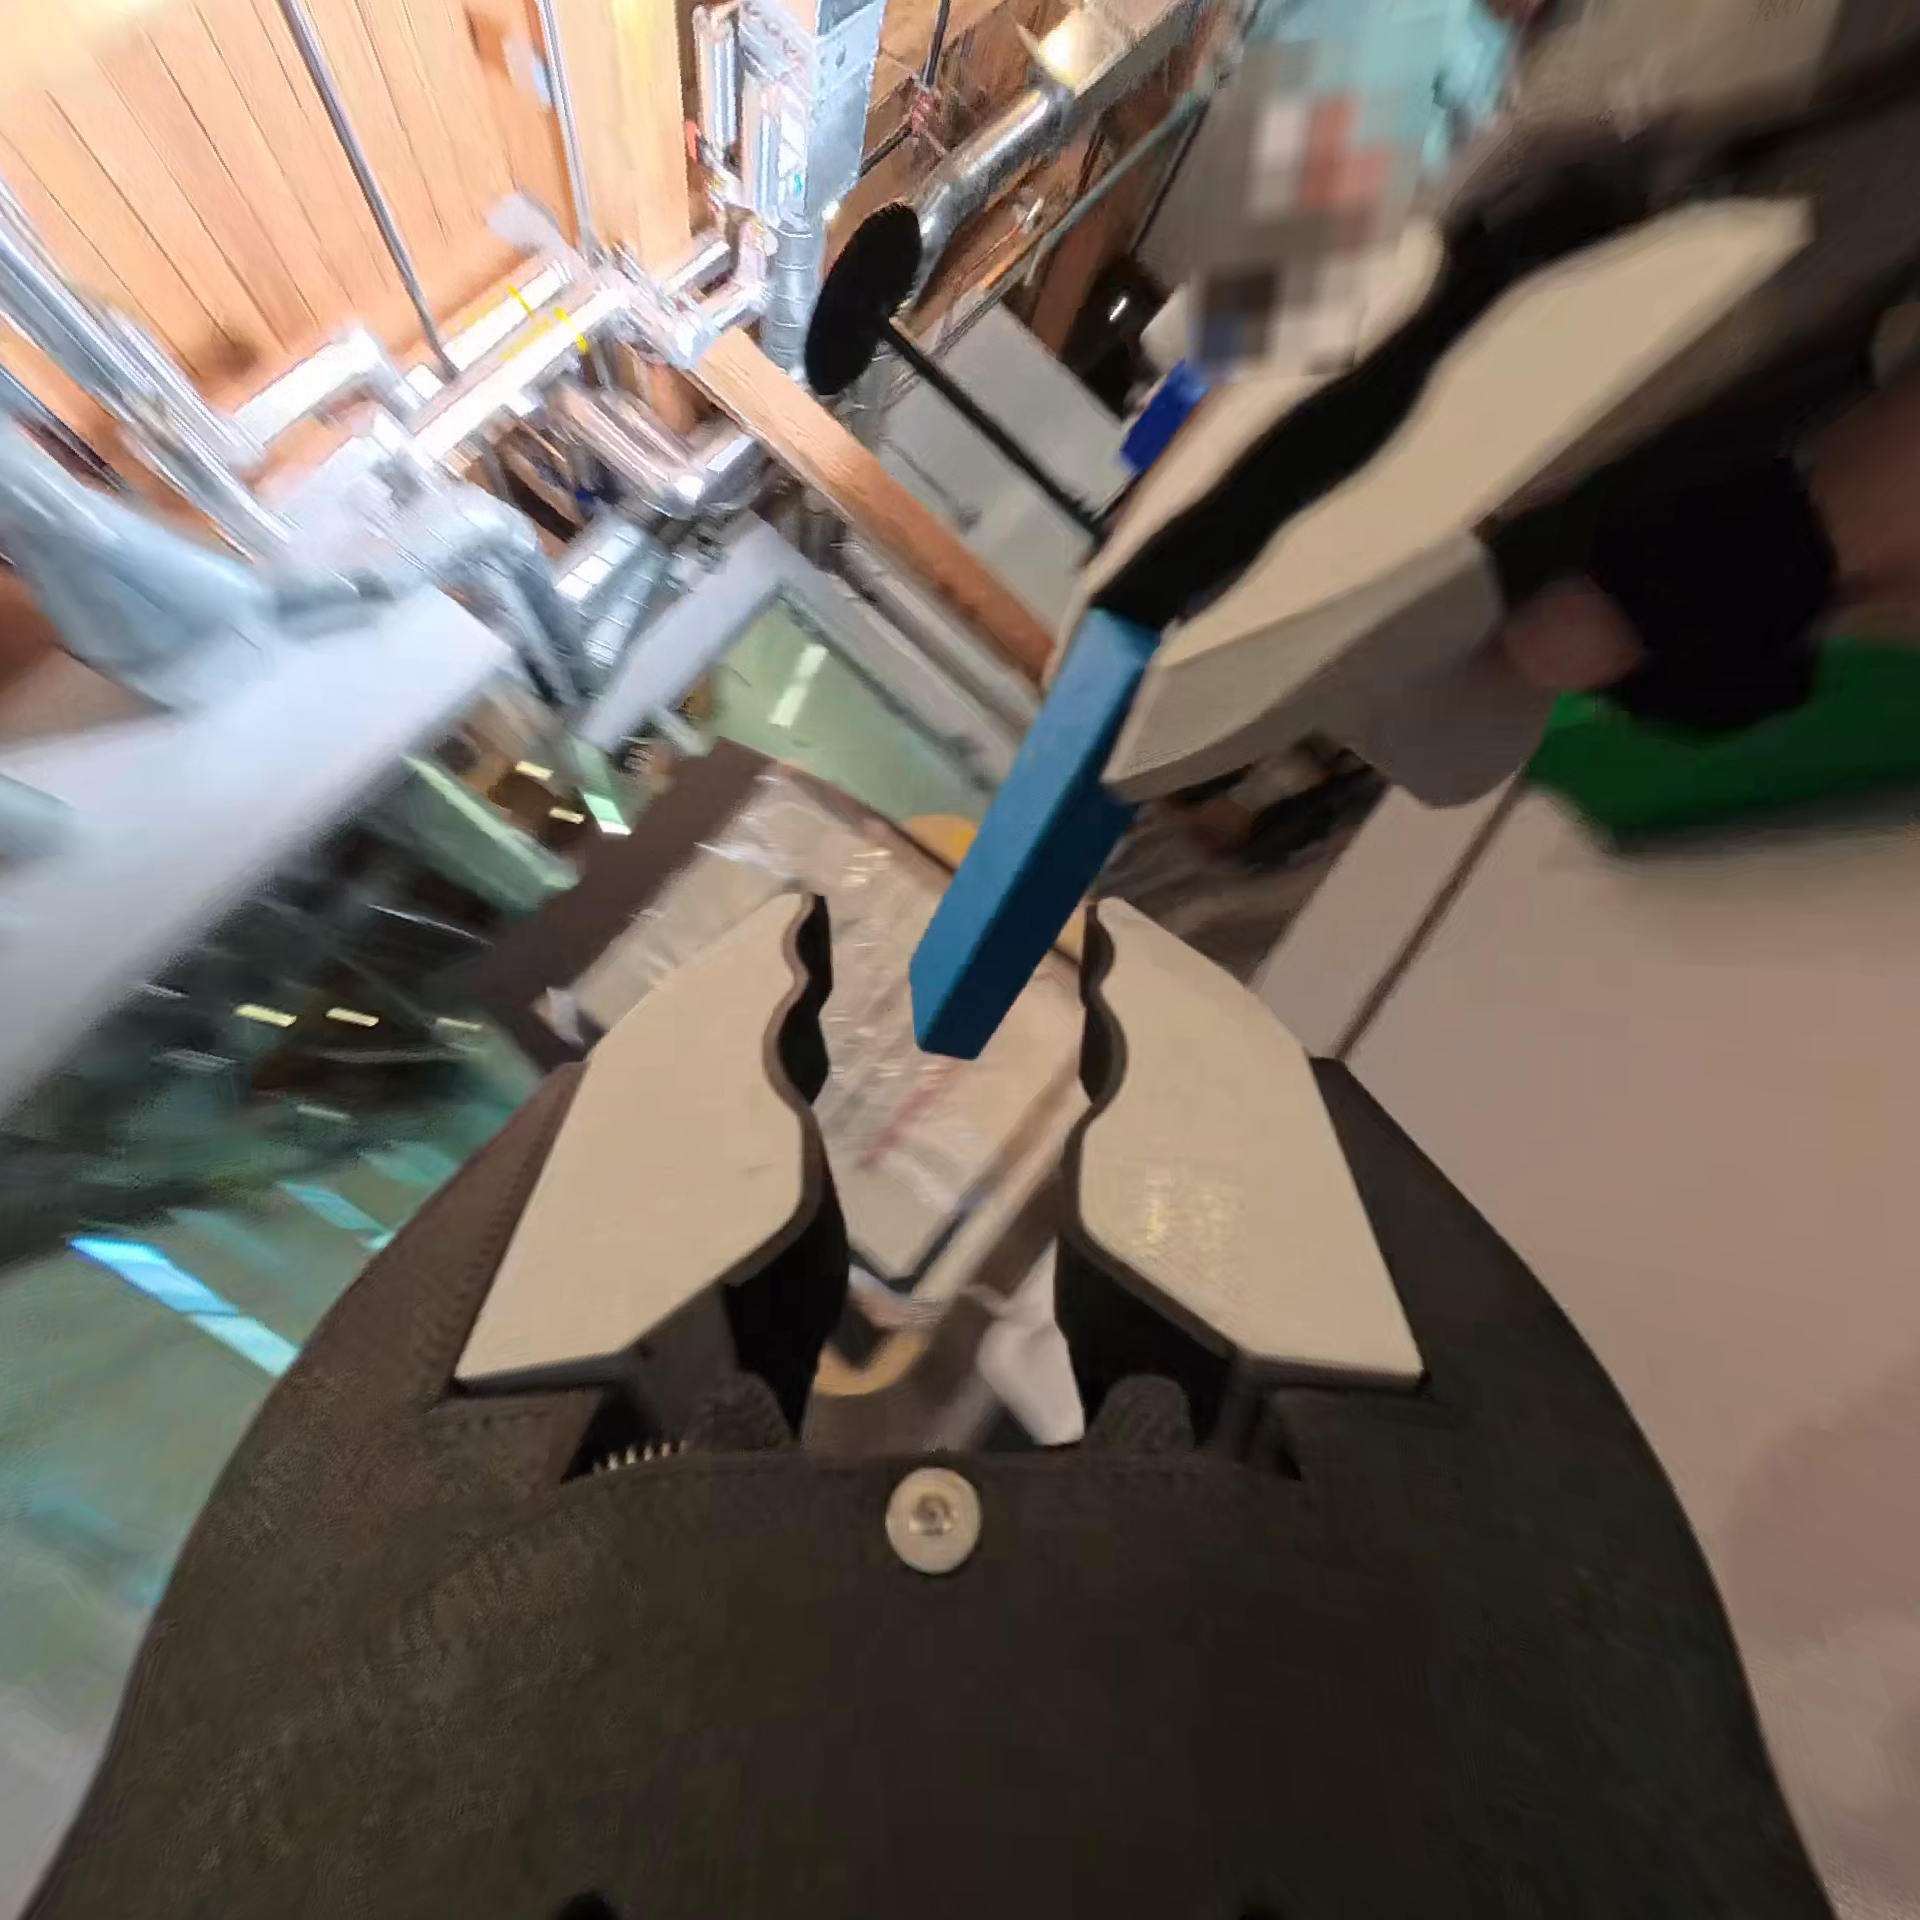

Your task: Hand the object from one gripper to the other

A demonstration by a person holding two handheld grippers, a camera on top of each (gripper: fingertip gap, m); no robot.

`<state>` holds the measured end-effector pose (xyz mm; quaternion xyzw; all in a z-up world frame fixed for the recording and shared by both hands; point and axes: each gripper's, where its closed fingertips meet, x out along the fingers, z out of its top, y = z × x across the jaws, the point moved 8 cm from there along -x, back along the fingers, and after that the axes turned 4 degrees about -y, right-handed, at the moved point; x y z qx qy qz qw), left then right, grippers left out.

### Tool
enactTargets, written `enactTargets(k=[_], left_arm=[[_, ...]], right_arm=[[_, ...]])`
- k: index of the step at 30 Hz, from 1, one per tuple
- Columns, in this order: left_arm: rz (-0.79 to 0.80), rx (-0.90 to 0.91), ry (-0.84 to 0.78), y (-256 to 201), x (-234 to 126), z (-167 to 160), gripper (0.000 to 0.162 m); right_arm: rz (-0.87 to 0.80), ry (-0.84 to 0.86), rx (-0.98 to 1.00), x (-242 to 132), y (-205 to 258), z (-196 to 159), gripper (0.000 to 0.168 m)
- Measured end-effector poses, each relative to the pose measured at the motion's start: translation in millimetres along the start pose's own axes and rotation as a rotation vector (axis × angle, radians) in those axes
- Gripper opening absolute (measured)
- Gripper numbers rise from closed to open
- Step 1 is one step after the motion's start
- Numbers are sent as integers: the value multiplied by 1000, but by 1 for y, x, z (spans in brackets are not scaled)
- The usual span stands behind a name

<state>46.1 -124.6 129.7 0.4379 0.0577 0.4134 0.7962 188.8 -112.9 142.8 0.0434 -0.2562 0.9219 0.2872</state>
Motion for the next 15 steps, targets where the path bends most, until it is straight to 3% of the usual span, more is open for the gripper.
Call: enactTargets(k=[1,5,8,11,13,15], left_arm=[[-43,-172,-25,10,-4,3,51],[-289,-952,-148,43,-13,1,59],[-496,-1311,-172,48,-11,-14,61],[-699,-1502,-189,41,-5,-20,56],[-787,-1499,-139,30,-1,-20,53],[-801,-1467,-154,26,1,-19,38]], right_arm=[[58,-81,34,-6,-4,1,35],[153,-416,-41,-29,-10,3,35],[161,-506,-222,-35,-1,2,35],[221,-532,-340,-32,10,-1,35],[228,-536,-373,-29,13,-5,35],[259,-499,-362,-23,14,-13,35]])
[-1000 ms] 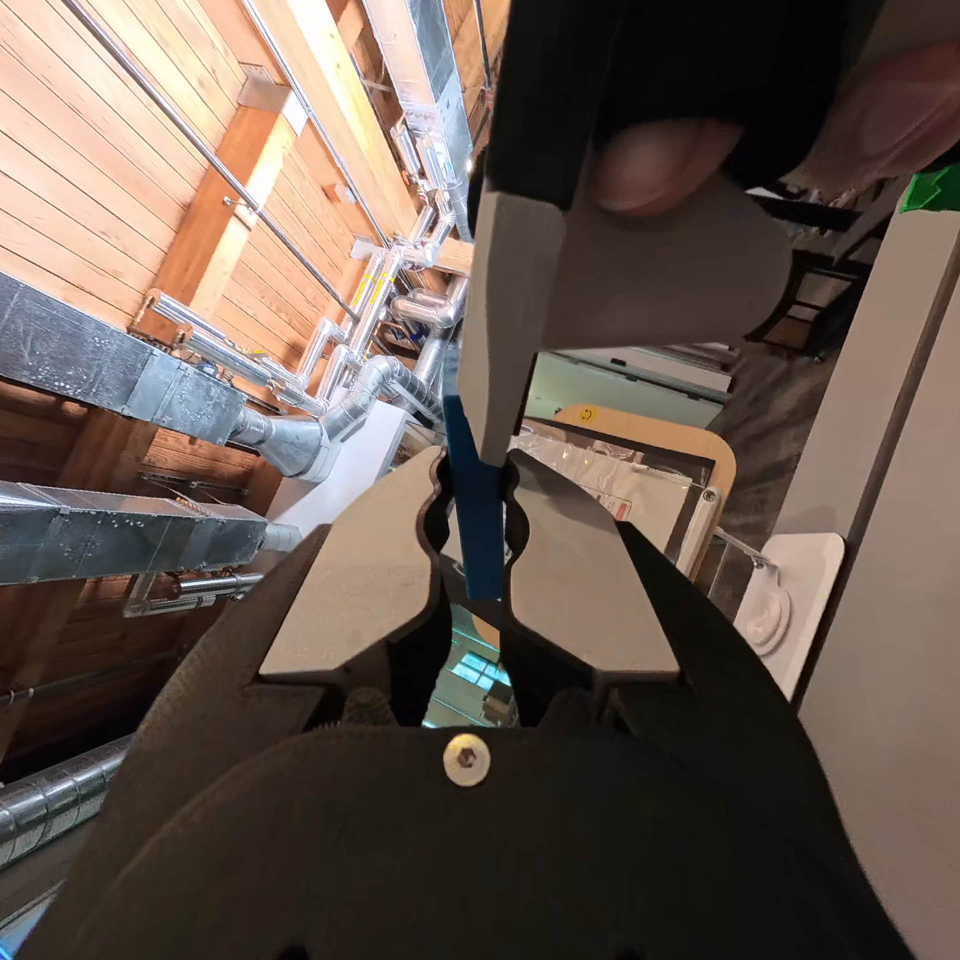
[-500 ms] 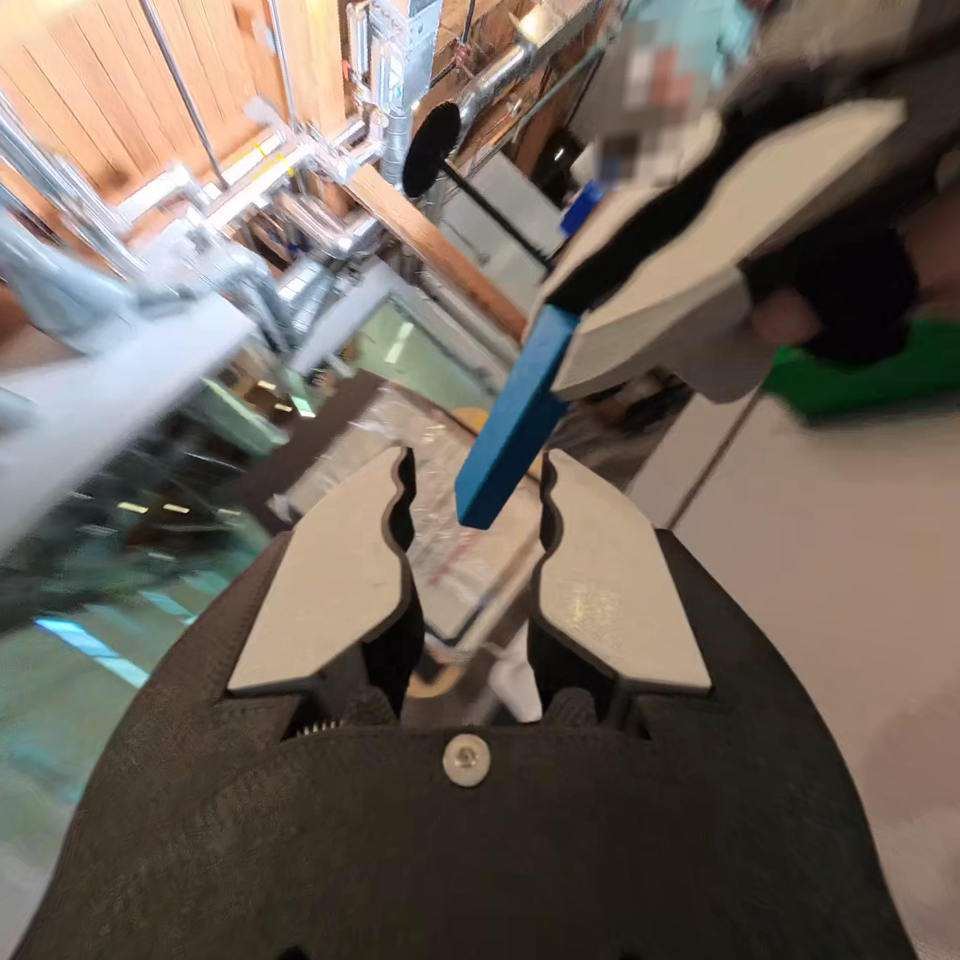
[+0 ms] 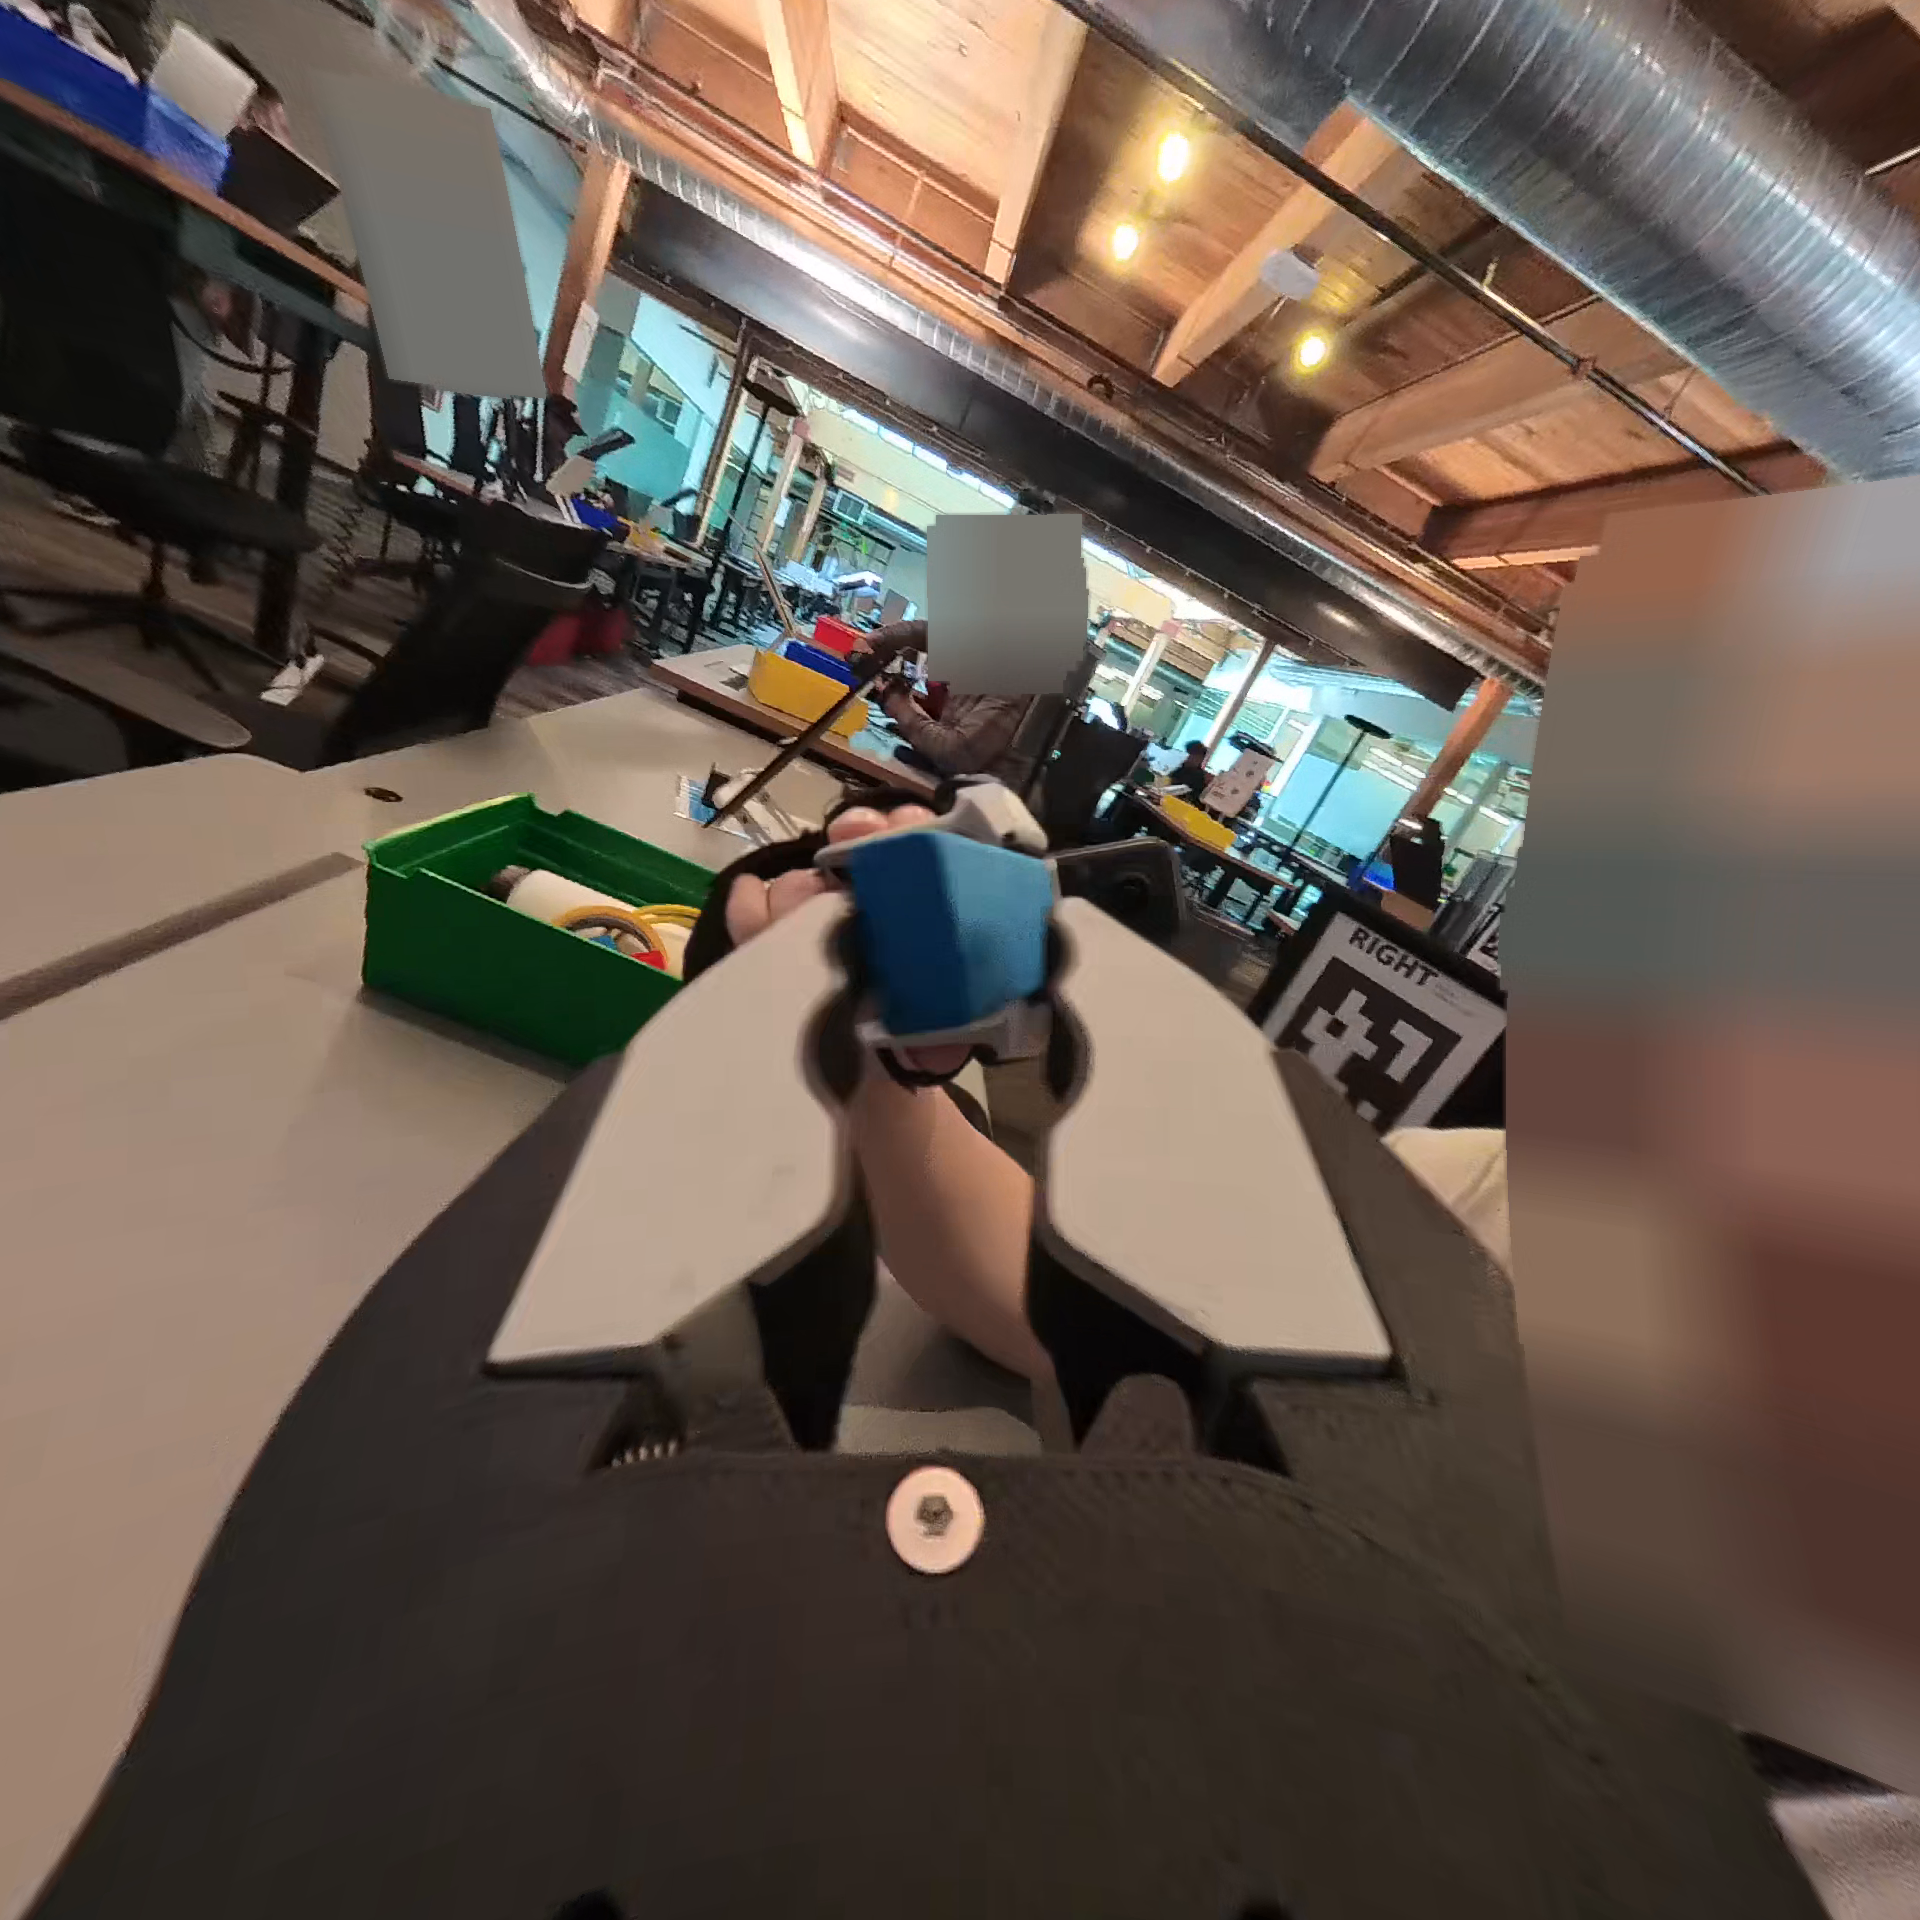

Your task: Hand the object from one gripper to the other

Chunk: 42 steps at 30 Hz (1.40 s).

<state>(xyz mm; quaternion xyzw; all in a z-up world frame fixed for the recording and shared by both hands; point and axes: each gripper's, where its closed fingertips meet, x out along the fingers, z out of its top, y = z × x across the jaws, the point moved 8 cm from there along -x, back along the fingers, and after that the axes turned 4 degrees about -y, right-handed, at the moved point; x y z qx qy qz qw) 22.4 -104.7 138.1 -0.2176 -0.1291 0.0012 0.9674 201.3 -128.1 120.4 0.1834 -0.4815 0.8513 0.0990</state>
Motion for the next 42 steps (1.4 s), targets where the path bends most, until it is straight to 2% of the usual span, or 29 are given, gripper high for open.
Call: enactTargets(k=[3,4,7,9,13,14,16,20,25,26,28,29,34,38,42], left_arm=[[30,116,-12,0,-2,3,17],[73,207,9,0,-4,4,17],[238,568,142,-9,-7,1,17],[423,827,183,-14,-7,0,17],[615,1273,263,-23,4,-13,17],[616,1356,299,-23,8,-19,17],[592,1506,365,-23,16,-32,17],[604,1601,452,-17,25,-45,17],[627,1666,520,-10,30,-53,17],[632,1674,531,-10,31,-54,17],[627,1697,543,-9,33,-57,17],[633,1705,557,-8,34,-59,17],[650,1701,555,-7,38,-62,17],[634,1773,551,-11,39,-65,17],[627,1775,557,-13,40,-66,18]], right_arm=[[25,98,60,-1,2,-19,36],[61,147,115,-1,3,-26,37],[141,316,407,-4,-1,-39,46],[40,414,611,-3,-13,-46,52],[-75,382,1155,6,-22,-50,99],[-69,384,1245,7,-22,-52,110],[-71,385,1334,6,-21,-54,120],[-130,505,1155,4,-21,-59,128],[-59,542,1179,10,-12,-52,127],[-65,573,1175,10,-11,-54,126],[-81,572,1194,10,-12,-55,100],[-79,582,1208,9,-12,-56,99],[-39,609,1137,6,-14,-55,98],[-6,615,1022,6,-13,-47,98],[5,636,1019,6,-13,-46,98]])
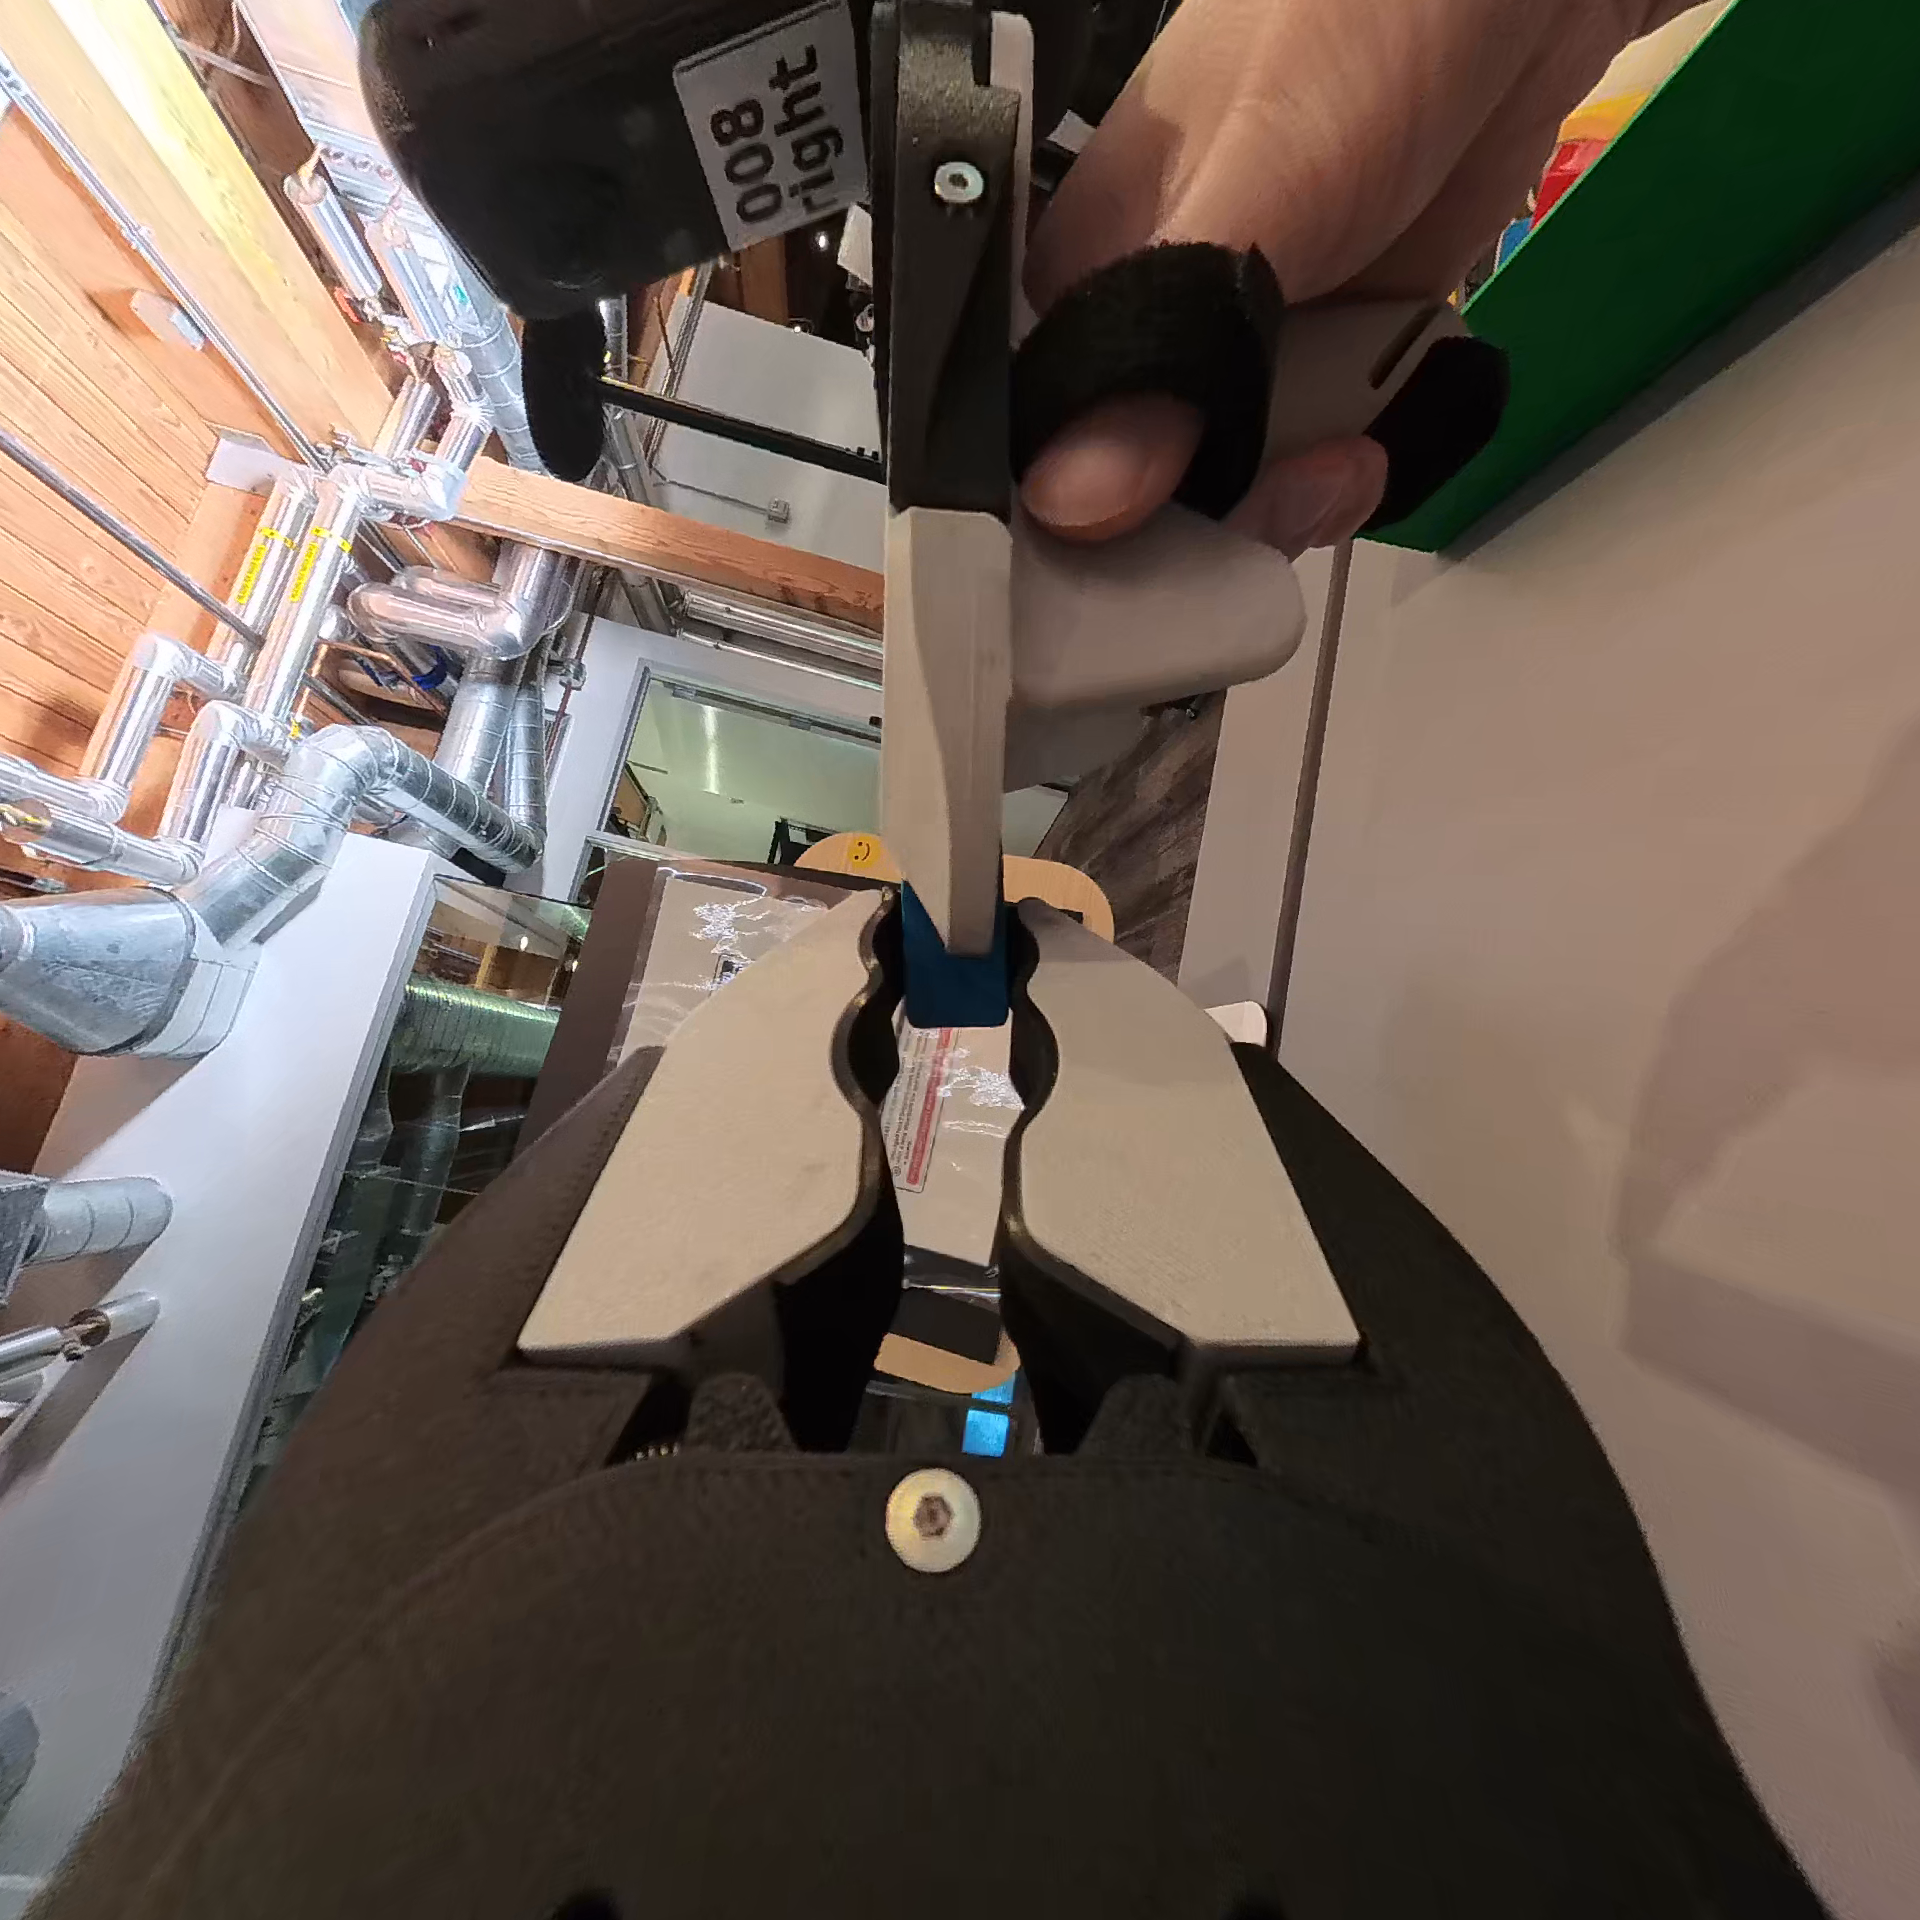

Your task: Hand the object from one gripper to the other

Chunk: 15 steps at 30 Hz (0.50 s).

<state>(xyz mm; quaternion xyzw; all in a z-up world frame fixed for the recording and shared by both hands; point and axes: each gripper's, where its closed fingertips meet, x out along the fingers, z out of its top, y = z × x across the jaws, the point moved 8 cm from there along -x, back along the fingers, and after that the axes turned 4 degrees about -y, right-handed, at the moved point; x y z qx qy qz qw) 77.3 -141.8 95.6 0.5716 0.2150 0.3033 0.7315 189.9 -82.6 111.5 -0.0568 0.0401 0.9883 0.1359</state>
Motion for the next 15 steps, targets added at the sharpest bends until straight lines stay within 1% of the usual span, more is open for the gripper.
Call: enactTargets(k=[2,5,8,10,11,12,13,15], left_arm=[[-5,-7,3,-1,1,0,17],[52,-25,12,1,3,0,20],[62,-101,57,6,4,-2,55],[51,-178,40,12,0,-3,55],[58,-209,20,16,-4,-3,54],[67,-234,2,21,-9,-3,54],[85,-256,-9,27,-14,-4,53],[116,-300,-21,37,-23,-5,51]], right_arm=[[4,15,7,0,-1,-1,98],[-11,-7,-5,-2,-2,3,98],[-43,-35,-9,-11,-7,7,98],[-109,-42,-18,-27,-15,11,98],[-174,-36,-29,-42,-21,12,98],[-275,-15,-41,-60,-29,12,98],[-415,31,-53,-84,-40,10,98],[-716,179,-29,-140,-62,-6,98]])
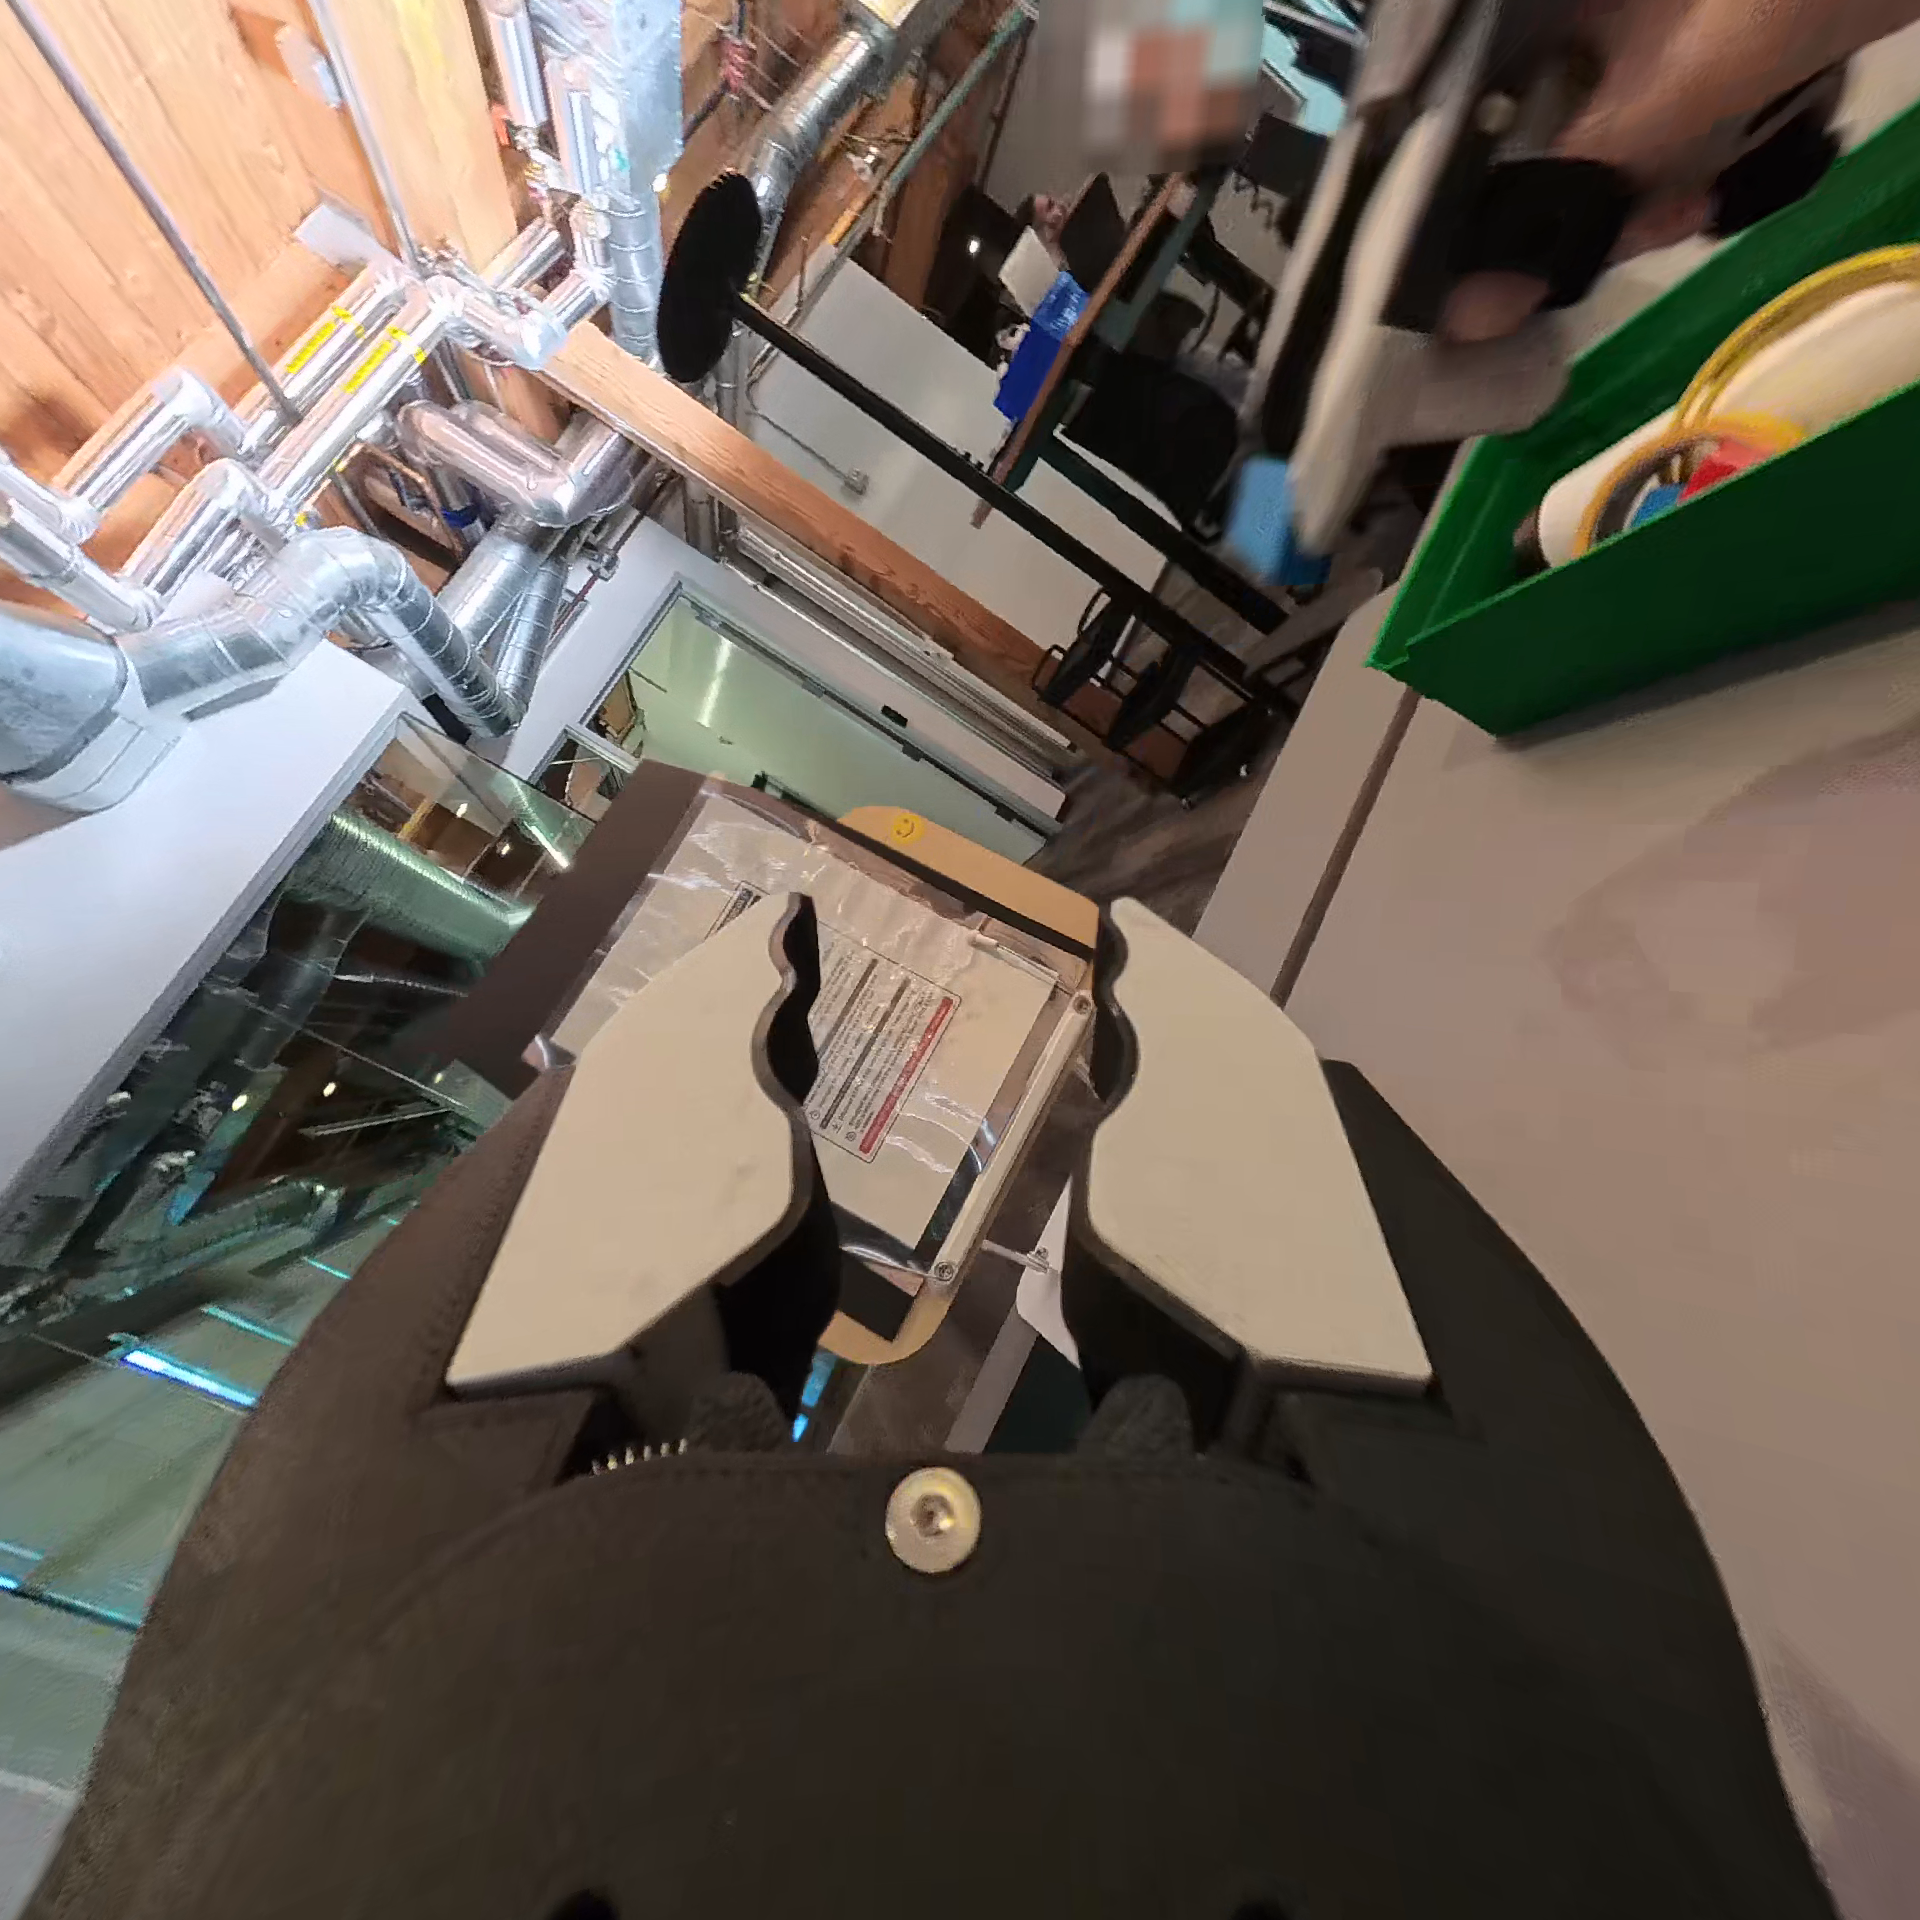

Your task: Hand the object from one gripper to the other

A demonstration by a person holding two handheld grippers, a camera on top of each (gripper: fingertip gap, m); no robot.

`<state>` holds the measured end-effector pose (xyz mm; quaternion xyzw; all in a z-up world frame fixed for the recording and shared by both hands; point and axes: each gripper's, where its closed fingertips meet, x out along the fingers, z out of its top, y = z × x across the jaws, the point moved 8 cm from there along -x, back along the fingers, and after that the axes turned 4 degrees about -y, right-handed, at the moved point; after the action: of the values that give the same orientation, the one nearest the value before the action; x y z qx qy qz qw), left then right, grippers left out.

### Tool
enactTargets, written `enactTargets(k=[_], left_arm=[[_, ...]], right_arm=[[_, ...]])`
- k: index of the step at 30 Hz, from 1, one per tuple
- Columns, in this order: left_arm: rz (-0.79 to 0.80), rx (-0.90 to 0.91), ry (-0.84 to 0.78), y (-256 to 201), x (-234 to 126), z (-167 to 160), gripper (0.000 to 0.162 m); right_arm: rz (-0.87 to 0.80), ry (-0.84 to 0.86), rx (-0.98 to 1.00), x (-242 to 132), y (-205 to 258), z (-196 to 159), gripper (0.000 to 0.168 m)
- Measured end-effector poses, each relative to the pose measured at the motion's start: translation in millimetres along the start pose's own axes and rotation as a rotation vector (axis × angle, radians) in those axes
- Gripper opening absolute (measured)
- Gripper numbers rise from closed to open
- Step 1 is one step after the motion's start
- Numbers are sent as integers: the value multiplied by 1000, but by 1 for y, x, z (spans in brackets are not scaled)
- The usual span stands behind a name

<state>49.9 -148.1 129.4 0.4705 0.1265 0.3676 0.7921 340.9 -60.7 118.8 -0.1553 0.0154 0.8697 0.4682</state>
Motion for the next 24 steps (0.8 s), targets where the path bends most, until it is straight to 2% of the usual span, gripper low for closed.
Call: enactTargets(k=[2,5,9,14,19,22,24], left_arm=[[21,-37,0,9,-6,0,49],[25,-44,16,15,-13,-2,48],[33,-35,22,18,-17,-1,46],[33,-34,10,19,-20,1,44],[34,-34,15,21,-21,-1,44],[33,-26,20,21,-22,-1,44],[31,-27,18,21,-23,-1,44]], right_arm=[[-187,188,84,-25,-45,-37,98],[-359,394,250,-54,-97,-94,98],[-415,501,336,-73,-125,-139,98],[-408,619,184,-67,-128,-156,98],[-304,725,-162,-48,-110,-160,98],[-278,751,-198,-39,-105,-162,98],[-336,730,-229,-38,-108,-158,97]])
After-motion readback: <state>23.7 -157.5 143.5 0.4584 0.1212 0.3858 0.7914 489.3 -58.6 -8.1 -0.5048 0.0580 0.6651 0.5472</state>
